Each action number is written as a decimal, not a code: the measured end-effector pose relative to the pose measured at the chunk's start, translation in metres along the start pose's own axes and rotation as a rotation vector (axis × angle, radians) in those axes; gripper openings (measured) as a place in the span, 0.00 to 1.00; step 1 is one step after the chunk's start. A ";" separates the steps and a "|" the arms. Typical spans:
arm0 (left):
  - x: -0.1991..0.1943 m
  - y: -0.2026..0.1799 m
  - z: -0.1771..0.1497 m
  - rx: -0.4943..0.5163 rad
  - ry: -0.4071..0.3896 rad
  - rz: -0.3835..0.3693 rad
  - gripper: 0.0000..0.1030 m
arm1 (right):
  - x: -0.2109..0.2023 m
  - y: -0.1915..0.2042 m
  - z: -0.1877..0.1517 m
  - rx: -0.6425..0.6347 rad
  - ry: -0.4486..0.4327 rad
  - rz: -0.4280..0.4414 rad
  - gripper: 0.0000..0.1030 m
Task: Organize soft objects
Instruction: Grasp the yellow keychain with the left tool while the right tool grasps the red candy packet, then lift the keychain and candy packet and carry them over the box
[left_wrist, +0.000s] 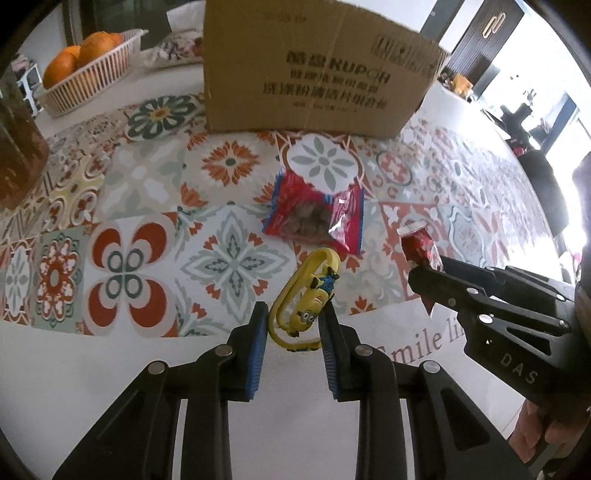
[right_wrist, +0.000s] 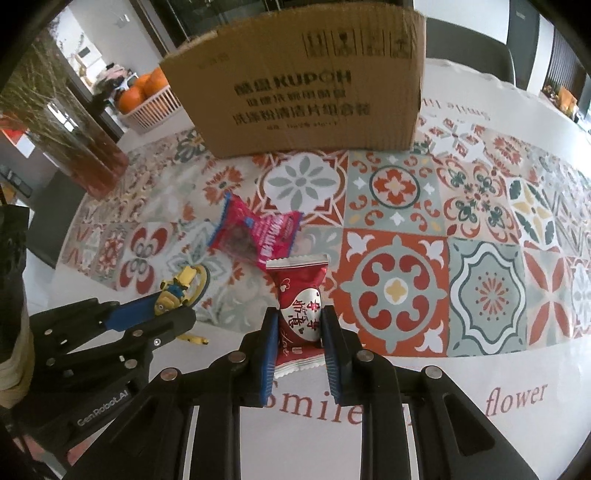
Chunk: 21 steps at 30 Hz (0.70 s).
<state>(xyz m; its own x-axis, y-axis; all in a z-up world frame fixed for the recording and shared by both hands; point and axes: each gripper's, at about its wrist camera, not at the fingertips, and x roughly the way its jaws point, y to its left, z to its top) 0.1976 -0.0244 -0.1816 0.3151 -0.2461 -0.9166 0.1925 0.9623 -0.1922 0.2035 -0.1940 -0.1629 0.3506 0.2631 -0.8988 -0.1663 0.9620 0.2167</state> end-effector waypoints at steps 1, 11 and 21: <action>-0.004 0.000 0.000 -0.002 -0.009 0.002 0.27 | -0.004 0.000 0.000 0.000 -0.006 0.001 0.24; -0.048 -0.010 0.014 -0.001 -0.144 0.029 0.27 | -0.042 0.011 0.013 -0.015 -0.108 0.005 0.24; -0.088 -0.019 0.031 0.007 -0.259 0.033 0.27 | -0.080 0.021 0.029 -0.044 -0.219 0.006 0.24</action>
<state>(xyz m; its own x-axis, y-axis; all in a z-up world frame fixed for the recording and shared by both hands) 0.1948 -0.0248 -0.0861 0.5489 -0.2373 -0.8015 0.1846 0.9696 -0.1607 0.1984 -0.1925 -0.0753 0.5403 0.2832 -0.7924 -0.2073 0.9574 0.2009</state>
